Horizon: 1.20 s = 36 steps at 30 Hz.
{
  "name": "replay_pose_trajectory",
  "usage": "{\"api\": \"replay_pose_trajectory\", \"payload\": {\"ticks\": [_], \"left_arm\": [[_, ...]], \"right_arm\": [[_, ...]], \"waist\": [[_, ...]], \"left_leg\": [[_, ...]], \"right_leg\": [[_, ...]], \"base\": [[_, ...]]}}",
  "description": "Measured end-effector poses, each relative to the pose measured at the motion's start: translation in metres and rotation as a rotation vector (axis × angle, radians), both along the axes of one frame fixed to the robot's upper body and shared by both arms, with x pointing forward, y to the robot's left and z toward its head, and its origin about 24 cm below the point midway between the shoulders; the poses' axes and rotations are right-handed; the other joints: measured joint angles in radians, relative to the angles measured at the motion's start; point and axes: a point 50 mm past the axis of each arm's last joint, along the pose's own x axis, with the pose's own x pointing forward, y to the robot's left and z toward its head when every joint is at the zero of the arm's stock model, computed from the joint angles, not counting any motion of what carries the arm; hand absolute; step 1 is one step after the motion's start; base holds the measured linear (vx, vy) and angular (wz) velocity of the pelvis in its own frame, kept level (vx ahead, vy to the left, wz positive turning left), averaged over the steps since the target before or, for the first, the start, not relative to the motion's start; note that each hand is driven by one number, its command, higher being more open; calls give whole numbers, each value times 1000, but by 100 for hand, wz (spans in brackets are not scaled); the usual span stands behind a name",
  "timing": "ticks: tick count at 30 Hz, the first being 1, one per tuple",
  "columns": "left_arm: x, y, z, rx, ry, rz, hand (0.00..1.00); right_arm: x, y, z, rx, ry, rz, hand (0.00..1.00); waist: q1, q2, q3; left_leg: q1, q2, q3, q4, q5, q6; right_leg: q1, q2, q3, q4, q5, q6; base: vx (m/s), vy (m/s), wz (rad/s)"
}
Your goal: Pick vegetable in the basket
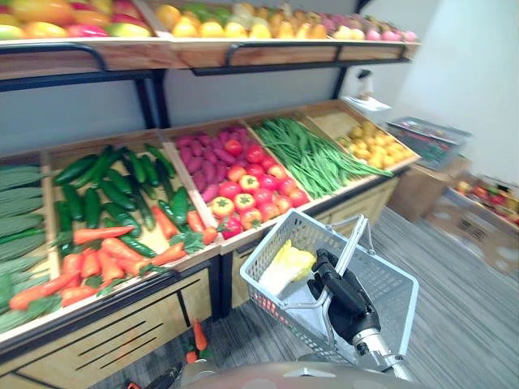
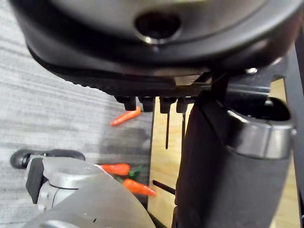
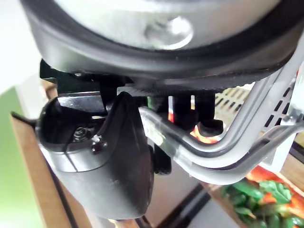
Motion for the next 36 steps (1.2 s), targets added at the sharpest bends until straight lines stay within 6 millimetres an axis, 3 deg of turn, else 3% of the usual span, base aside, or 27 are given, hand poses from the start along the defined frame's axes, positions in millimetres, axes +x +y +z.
{"api": "replay_pose_trajectory", "payload": {"ticks": [1, 2, 3, 4, 5, 7, 8, 9, 10, 11, 12, 13, 15, 18, 21, 31, 34, 36], "left_arm": [[6, 3, 1, 10, -8, -13, 100], [17, 5, 1, 16, -23, -51, 100], [28, 3, 1, 15, -38, -91, 100], [34, 1, 1, 17, -44, -118, 100], [48, -6, 1, 9, -67, -187, 100], [60, -10, 4, 4, -107, -237, 100], [71, -12, 6, 10, -134, -243, 100], [80, -17, 6, -1, -159, -246, 100], [82, -20, 6, -7, -171, -247, 100], [90, -20, 10, 9, -212, -259, 100], [98, -15, 14, 32, -233, -267, 100], [100, -16, 14, 29, -236, -267, 100], [103, -23, 13, 6, -243, -289, 100], [102, -35, 8, -35, -236, -303, 100], [90, -37, 1, -55, -183, -276, 100], [78, -36, -7, -76, -115, -231, 100], [79, -36, -9, -74, -98, -242, 100], [76, -34, -9, -70, -95, -224, 100]], "right_arm": [[0, -1, 1, 2, -3, -10, 0], [2, -4, 1, -3, -10, -26, 0], [4, -7, 2, -13, -15, -33, 0], [4, -8, 2, -17, -16, -36, 0], [7, -11, 4, -28, -28, -32, 0], [17, -11, 8, -41, -60, -12, 0], [29, -11, 13, -57, -90, -1, 0], [39, -12, 13, -67, -97, 2, 0], [45, -13, 14, -73, -108, -5, 0], [50, -8, 16, -61, -125, -3, 0], [54, -2, 19, -37, -139, 4, 0], [56, 2, 19, -38, -143, 21, 0], [55, 8, 19, -30, -136, 59, 0], [49, 15, 15, -9, -110, 100, 0], [49, 18, 15, 17, -110, 105, 0], [21, 9, 4, 43, -20, 39, 0], [17, 9, 8, 46, -27, 35, 0], [17, 12, 9, 56, -33, 40, 0]], "waist": [[-2, -7, 9], [-2, -9, 22], [-7, -4, 29], [-10, -4, 29], [-16, -9, 29], [-12, -16, 30], [-17, -14, 34], [2, 16, 27], [21, 39, 19], [19, 12, 19], [20, -19, 25], [22, -18, 27], [23, -12, 25], [28, 4, 16], [33, 24, 8], [26, 49, -7], [24, 60, 1], [31, 63, 17]], "left_leg": [[1, 10, 23, -2, 4, 7], [7, 35, 60, -4, 18, 32], [17, 57, 89, -9, 21, 36], [24, 59, 101, -18, 28, 38], [44, 54, 136, -42, 43, 39], [51, 52, 188, -34, 40, 34], [31, 58, 200, -8, 27, 15], [9, 49, 199, -55, 34, 20], [3, 59, 211, -87, 62, 21], [7, 53, 266, -94, 80, 25], [12, 50, 295, -80, 83, 18], [12, 56, 313, -74, 84, 16], [26, 66, 362, -105, 103, 13], [37, 76, 397, -175, 151, 21], [37, 127, 427, -178, 186, 28], [151, 191, 477, -140, 217, 29], [180, 225, 410, -67, 227, 36], [167, 222, 178, 45, 298, 83]], "right_leg": [[-8, -22, -63, 3, 9, -29], [-43, -72, -198, 69, -19, -73], [-69, -119, -318, 212, -47, -106], [-71, -139, -366, 285, -59, -123], [-55, -203, -459, 459, -106, -162], [-57, -274, -557, 549, -162, -179], [-82, -269, -637, 523, -152, -185], [-78, -192, -628, 358, -145, -175], [-68, -175, -639, 351, -174, -179], [-48, -226, -689, 477, -239, -168], [-4, -220, -718, 392, -292, -85], [-5, -209, -729, 358, -293, -88], [13, -162, -741, 253, -283, -79], [31, -94, -728, 112, -215, -75], [83, 6, -711, -68, -117, -100], [236, 97, -639, -244, -59, -125], [284, 124, -576, -284, -39, -136], [321, 133, -476, -290, -35, -142]], "base": [[-70, 66, -65], [-51, 77, -66], [-28, 63, -52], [56, 11, -51], [68, -33, -47], [38, -64, -93], [-97, -59, -153], [-138, -51, -159], [-164, -25, -164], [-76, -66, -136], [-45, -80, -113], [-8, -76, -98], [11, -36, -67], [-21, -28, -26], [13, -98, -34], [27, -54, -21], [34, -1, -60], [23, 41, -114]]}}
